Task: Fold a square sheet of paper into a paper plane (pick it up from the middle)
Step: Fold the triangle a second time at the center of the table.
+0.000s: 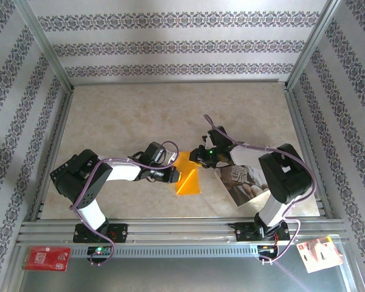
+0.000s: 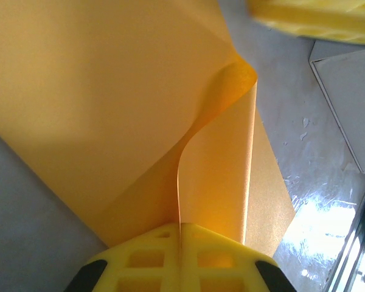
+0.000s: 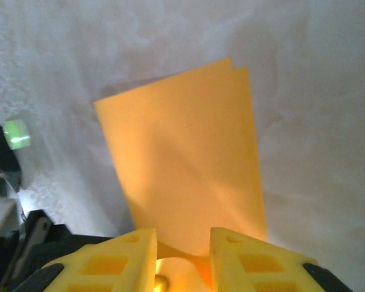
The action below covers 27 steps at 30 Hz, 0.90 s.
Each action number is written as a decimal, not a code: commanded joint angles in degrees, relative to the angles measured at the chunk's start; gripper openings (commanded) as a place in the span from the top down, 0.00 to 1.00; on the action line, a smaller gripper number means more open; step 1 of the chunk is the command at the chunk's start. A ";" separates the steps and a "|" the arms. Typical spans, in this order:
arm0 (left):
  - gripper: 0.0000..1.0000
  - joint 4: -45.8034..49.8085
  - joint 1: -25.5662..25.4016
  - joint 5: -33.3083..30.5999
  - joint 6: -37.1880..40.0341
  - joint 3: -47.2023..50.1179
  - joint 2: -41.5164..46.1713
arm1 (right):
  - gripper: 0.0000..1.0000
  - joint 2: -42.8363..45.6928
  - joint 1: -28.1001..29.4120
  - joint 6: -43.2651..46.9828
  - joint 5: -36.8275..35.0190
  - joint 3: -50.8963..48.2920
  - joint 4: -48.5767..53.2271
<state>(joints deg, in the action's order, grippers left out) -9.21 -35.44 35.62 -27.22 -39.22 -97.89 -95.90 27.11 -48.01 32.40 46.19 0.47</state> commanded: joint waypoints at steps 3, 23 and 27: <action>1.00 1.71 0.81 -3.62 0.89 2.24 -2.20 | 0.74 6.06 0.91 -2.53 -0.08 -3.27 0.44; 1.00 1.30 0.80 -3.66 0.81 2.85 -2.01 | 0.88 0.33 10.06 -7.63 -4.18 -4.63 -4.46; 1.00 1.63 0.75 -3.69 1.00 2.76 -1.96 | 0.89 -0.68 10.06 -6.53 -5.03 -5.10 -3.75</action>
<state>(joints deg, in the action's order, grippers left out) -10.63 -35.24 36.01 -27.24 -38.48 -97.89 -95.68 36.64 -55.35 29.10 41.06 -3.09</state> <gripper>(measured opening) 0.038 0.115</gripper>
